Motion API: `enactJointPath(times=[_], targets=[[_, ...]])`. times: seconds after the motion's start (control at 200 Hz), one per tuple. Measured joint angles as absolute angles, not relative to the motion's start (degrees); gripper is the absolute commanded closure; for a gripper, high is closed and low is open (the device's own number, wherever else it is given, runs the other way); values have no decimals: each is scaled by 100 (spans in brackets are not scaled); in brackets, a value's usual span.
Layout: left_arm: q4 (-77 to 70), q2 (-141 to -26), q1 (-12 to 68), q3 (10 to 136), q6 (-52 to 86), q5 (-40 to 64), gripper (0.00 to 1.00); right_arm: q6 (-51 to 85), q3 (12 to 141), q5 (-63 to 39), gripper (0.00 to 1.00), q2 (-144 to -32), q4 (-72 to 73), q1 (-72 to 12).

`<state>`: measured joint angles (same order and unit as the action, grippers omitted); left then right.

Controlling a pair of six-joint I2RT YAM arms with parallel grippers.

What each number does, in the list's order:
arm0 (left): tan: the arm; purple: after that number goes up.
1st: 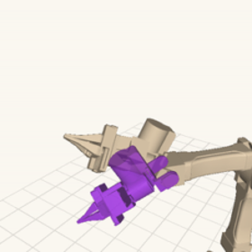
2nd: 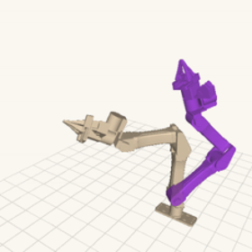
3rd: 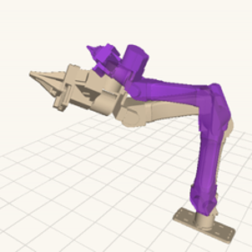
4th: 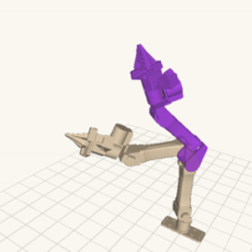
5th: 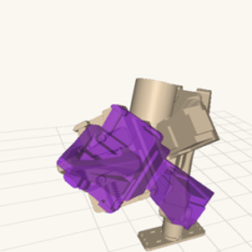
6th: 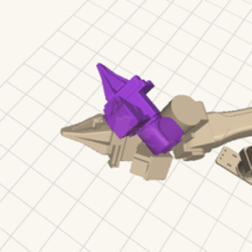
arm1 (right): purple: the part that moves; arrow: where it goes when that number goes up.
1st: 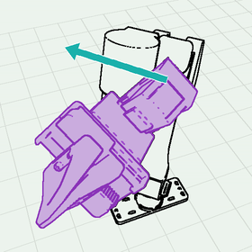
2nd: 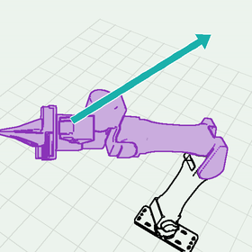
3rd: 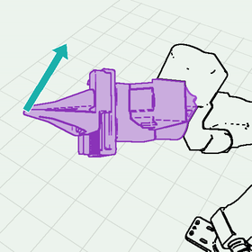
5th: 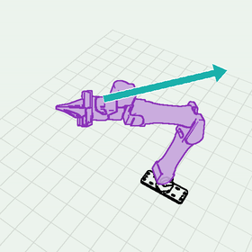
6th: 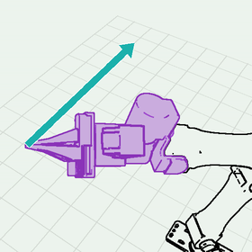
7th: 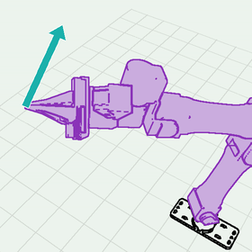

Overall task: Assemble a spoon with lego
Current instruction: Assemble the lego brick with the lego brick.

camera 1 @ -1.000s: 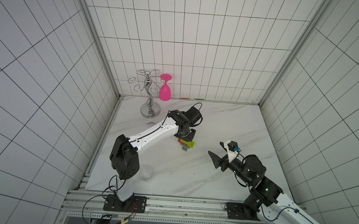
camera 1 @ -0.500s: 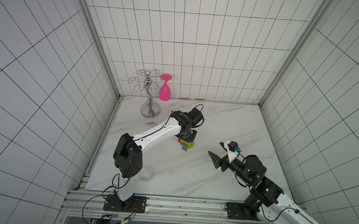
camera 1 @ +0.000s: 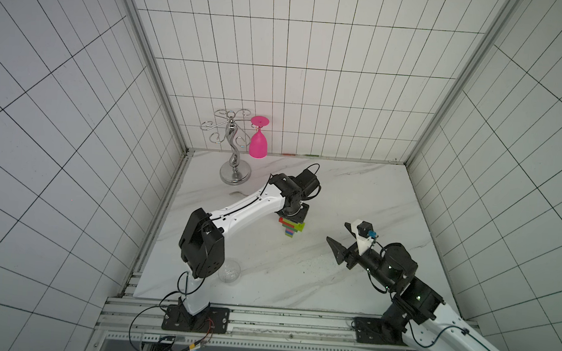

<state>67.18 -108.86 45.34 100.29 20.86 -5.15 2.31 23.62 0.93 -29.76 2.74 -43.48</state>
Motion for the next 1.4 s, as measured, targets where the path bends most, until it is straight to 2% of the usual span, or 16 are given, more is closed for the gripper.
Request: enactJointPath(times=[0.64, 1.0, 1.095, 1.195, 1.235, 1.25, 1.26, 1.399], targets=[[7008, -11131, 4445, 10296, 1914, -283, 73, 231, 2362, 95, 18, -2912, 226, -4348], [7172, -11222, 4414, 10388, 2018, -318, 60, 228, 2362, 93, 18, -2915, 187, -4348], [7234, -11255, 4414, 10431, 2040, -364, 53, 228, 2362, 91, 18, -2921, 185, -4348], [7310, -11255, 4414, 10525, 2056, -399, 37, 228, 2362, 71, 18, -2943, 185, -4348], [7314, -11255, 4414, 10567, 2104, -410, 22, 228, 2362, 56, 18, -2961, 185, -4348], [7314, -11255, 4414, 10580, 2073, -414, 5, 228, 2362, 54, 18, -2967, 185, -4348], [7312, -11253, 4414, 10589, 2060, -425, 3, 226, 2362, 49, 18, -2978, 185, -4348], [7275, -11168, 4414, 10650, 2117, -399, 2, 143, 2362, 3, 18, -3122, 204, -4348]])
